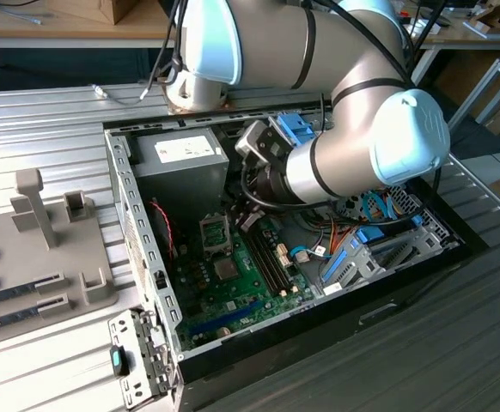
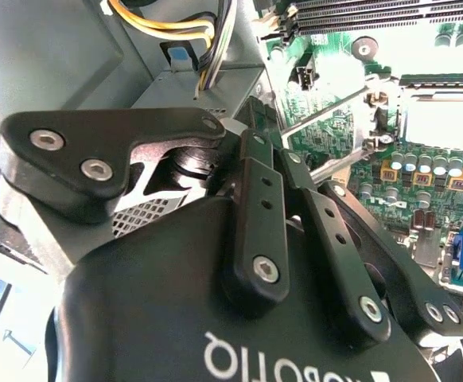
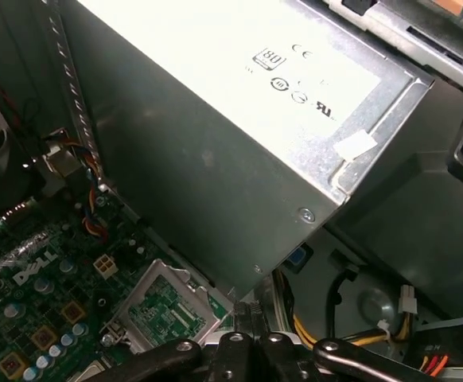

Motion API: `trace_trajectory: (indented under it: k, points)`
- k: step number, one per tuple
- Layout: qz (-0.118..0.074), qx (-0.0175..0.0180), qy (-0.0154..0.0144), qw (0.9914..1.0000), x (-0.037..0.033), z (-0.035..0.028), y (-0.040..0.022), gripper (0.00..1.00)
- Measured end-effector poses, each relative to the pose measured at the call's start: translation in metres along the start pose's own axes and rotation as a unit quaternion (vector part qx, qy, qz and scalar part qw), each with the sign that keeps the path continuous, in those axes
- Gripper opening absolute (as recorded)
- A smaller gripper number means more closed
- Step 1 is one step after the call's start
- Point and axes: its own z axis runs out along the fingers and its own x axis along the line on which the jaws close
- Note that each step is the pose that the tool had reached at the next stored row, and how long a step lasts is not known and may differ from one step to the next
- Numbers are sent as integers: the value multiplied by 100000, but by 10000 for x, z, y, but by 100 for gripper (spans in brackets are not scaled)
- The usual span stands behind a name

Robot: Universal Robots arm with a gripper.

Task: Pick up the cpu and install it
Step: 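Close the cpu cover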

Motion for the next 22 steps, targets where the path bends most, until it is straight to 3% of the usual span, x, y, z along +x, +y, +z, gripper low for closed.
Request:
trace_trajectory:
  k: [5, 22]
  points:
    - [-103, -19, 64, 100000, 44, -42, -37, 11]
    - [-304, -61, 181, 99999, 90, -179, -45, 11]
